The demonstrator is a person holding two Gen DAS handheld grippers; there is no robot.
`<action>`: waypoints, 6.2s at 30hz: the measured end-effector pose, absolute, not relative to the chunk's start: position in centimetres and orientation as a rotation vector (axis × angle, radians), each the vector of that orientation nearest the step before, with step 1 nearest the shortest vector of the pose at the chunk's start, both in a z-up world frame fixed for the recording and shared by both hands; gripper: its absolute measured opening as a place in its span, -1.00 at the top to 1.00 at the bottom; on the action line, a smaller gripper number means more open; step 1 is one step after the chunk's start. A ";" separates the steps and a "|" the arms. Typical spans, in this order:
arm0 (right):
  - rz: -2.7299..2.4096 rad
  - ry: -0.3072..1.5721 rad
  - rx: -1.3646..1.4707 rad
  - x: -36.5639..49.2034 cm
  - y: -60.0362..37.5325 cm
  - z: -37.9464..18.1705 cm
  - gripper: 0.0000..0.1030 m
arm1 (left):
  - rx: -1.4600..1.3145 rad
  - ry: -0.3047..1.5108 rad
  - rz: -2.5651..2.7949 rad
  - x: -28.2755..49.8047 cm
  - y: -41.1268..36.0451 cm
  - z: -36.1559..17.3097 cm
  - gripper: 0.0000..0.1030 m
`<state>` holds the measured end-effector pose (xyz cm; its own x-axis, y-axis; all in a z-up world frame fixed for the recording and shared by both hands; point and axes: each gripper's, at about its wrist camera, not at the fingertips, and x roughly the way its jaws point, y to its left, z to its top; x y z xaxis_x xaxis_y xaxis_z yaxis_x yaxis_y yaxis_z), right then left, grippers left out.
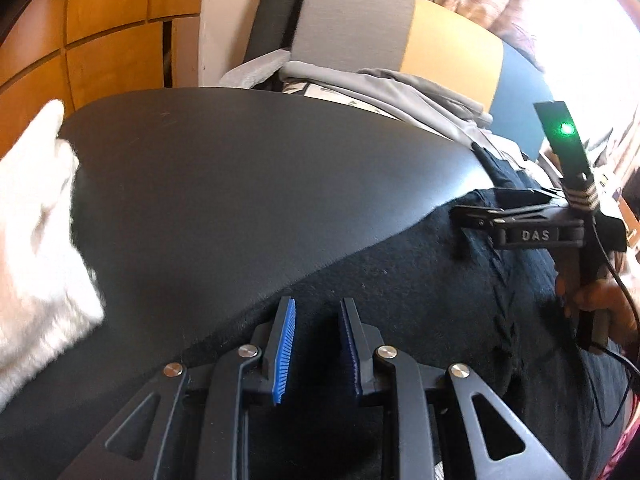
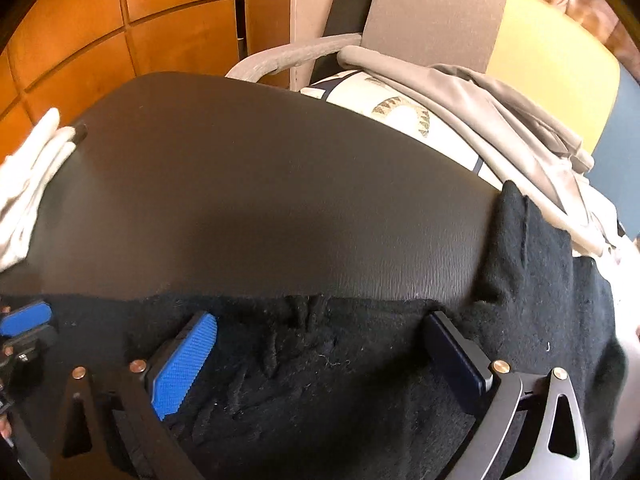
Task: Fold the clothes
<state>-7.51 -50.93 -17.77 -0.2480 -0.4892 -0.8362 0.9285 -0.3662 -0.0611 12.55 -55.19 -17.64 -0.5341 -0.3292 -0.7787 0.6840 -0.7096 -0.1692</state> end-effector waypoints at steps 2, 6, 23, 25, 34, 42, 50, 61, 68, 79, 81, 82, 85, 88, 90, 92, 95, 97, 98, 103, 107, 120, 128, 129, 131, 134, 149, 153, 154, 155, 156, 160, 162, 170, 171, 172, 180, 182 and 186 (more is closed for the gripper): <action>-1.793 0.709 0.923 -7.8 -51.6 -17.6 -1.00 | 1.022 0.618 -2.232 12.1 -55.8 -17.3 0.55; -1.783 0.710 0.898 -7.1 -51.6 -16.1 -0.93 | 1.028 0.707 -2.250 13.2 -56.1 -16.3 0.55; -1.732 0.641 0.971 5.5 -37.3 -15.9 -0.93 | 1.124 0.416 -2.161 26.7 -53.7 -16.3 0.50; -1.751 0.668 0.973 5.8 -36.2 -16.6 -0.93 | 1.138 0.384 -2.163 26.7 -53.8 -16.3 0.47; -1.806 0.699 0.981 6.0 -34.6 -17.5 -1.00 | 0.963 0.681 -2.259 29.0 -56.5 -14.6 0.44; -1.294 0.560 0.761 14.5 -41.3 -11.4 -0.89 | 1.072 0.595 -2.405 28.6 -56.4 -14.0 0.45; -1.076 0.689 0.810 18.8 -50.7 -15.3 -0.89 | 1.103 0.683 -2.413 29.3 -58.5 -16.3 0.45; -1.010 0.626 0.907 16.5 -47.2 -17.9 -0.91 | 1.124 0.616 -2.345 28.5 -59.3 -17.1 0.53; -1.092 0.496 1.004 13.8 -46.2 -17.3 -0.90 | 1.295 0.345 -2.336 27.5 -55.3 -16.2 0.52; -1.344 0.270 1.039 7.0 -34.4 -14.0 -0.91 | 0.895 0.714 -2.326 28.6 -54.4 -12.3 0.47; -1.489 0.181 1.091 4.5 -29.3 -14.1 -0.91 | 0.858 0.718 -2.417 25.6 -52.0 -11.4 0.47; -1.574 0.127 1.116 2.9 -26.1 -14.0 -0.91 | 0.860 0.718 -2.461 24.0 -50.8 -11.2 0.47; -1.854 -0.037 1.152 -1.4 -15.8 -12.8 -0.91 | 0.904 0.703 -2.635 17.3 -46.1 -10.5 0.46; -2.134 -0.239 1.219 -5.0 -5.0 -12.1 -0.91 | 1.005 0.627 -2.774 10.8 -41.3 -10.3 0.46; -2.286 -0.355 1.249 -6.1 1.0 -11.7 -0.90 | 1.097 0.520 -2.832 6.7 -37.2 -10.8 0.46; -2.420 -0.408 1.231 -6.8 5.9 -11.1 -0.78 | 1.184 0.468 -2.883 2.6 -34.2 -11.6 0.46; -2.509 -0.351 1.151 -7.6 9.6 -9.9 -0.40 | 1.268 0.508 -2.958 -2.1 -30.5 -11.8 0.46; -2.524 -0.328 1.140 -8.4 10.4 -9.8 -0.31 | 1.314 0.592 -3.022 -4.7 -27.6 -11.4 0.46; -2.521 -0.323 1.144 -9.1 10.9 -9.9 -0.31 | 1.350 0.644 -3.052 -6.3 -26.3 -11.0 0.46; -2.474 -0.347 1.151 -10.2 9.9 -11.3 -0.31 | 1.604 0.965 -3.099 -14.9 -20.2 -10.5 0.34; -2.440 -0.397 1.143 -8.7 8.7 -12.7 -0.31 | 1.799 0.961 -3.066 -23.0 -14.9 -12.2 0.22; -1.939 0.089 1.020 -0.6 -8.2 -14.5 -0.32 | 2.251 0.452 -3.189 -35.7 -7.0 -15.6 0.01; -1.878 0.110 0.996 -0.8 -12.3 -16.1 -0.47 | 2.496 0.214 -3.221 -37.4 -5.1 -17.2 0.00; -1.878 0.100 0.993 -0.9 -12.5 -16.3 -0.50 | 2.510 0.190 -3.230 -37.5 -4.7 -17.3 0.00; -1.878 0.087 0.986 -1.3 -12.9 -16.5 -0.52 | 2.531 0.138 -3.244 -37.3 -3.8 -17.6 0.00; -1.878 0.080 0.970 -1.5 -13.1 -16.6 -0.58 | 2.483 0.062 -3.258 -37.1 -3.0 -18.0 0.11; -1.869 0.199 0.908 -0.5 -14.3 -16.7 -0.95 | 2.189 0.144 -3.308 -34.7 -7.3 -12.7 0.47; -1.886 0.238 0.899 -0.1 -14.7 -16.8 -0.96 | 2.336 0.152 -3.206 -34.7 -6.9 -14.8 0.07; -1.888 0.237 0.899 -0.1 -14.7 -16.8 -0.96 | 2.366 0.136 -3.193 -34.5 -6.5 -15.2 0.03; -1.888 0.232 0.899 -0.1 -14.7 -16.8 -0.96 | 2.405 0.099 -3.174 -34.4 -5.9 -15.7 0.02; -1.888 0.221 0.898 -0.1 -14.7 -16.9 -0.97 | 2.437 0.057 -3.159 -34.3 -5.2 -16.2 0.01; -1.872 0.189 0.891 -0.3 -14.5 -17.0 -1.00 | 2.458 -0.015 -3.179 -34.1 -3.5 -16.9 0.05; -1.869 0.177 0.886 -0.3 -14.4 -17.1 -1.00 | 2.472 0.030 -3.217 -33.9 -3.1 -16.7 0.28; -1.857 0.128 0.874 -0.5 -13.8 -17.2 -1.00 | 2.312 -0.199 -3.336 -30.9 -1.2 -15.0 0.96; -1.858 0.126 0.873 -0.6 -13.8 -17.2 -1.00 | 2.288 -0.179 -3.340 -30.8 -1.3 -14.7 0.96; -1.858 0.125 0.872 -0.6 -13.7 -17.1 -1.00 | 2.260 -0.158 -3.348 -30.8 -1.6 -14.3 0.96; -1.873 0.162 0.867 -0.2 -14.0 -17.1 -1.00 | 2.186 -0.052 -3.333 -32.5 -4.1 -12.2 0.95; -1.877 0.169 0.865 -0.2 -14.0 -17.2 -1.00 | 2.317 0.027 -3.271 -32.8 -4.5 -13.0 0.79; -1.876 0.167 0.863 -0.2 -14.0 -17.2 -1.00 | 2.388 0.084 -3.189 -32.8 -4.5 -14.5 0.35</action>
<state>-0.23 -13.99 -17.16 -0.2238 -0.7446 -0.6288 0.8440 -0.4707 0.2571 -32.77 -4.54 -14.47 -0.0673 0.6186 -0.7828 -0.5767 -0.6644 -0.4754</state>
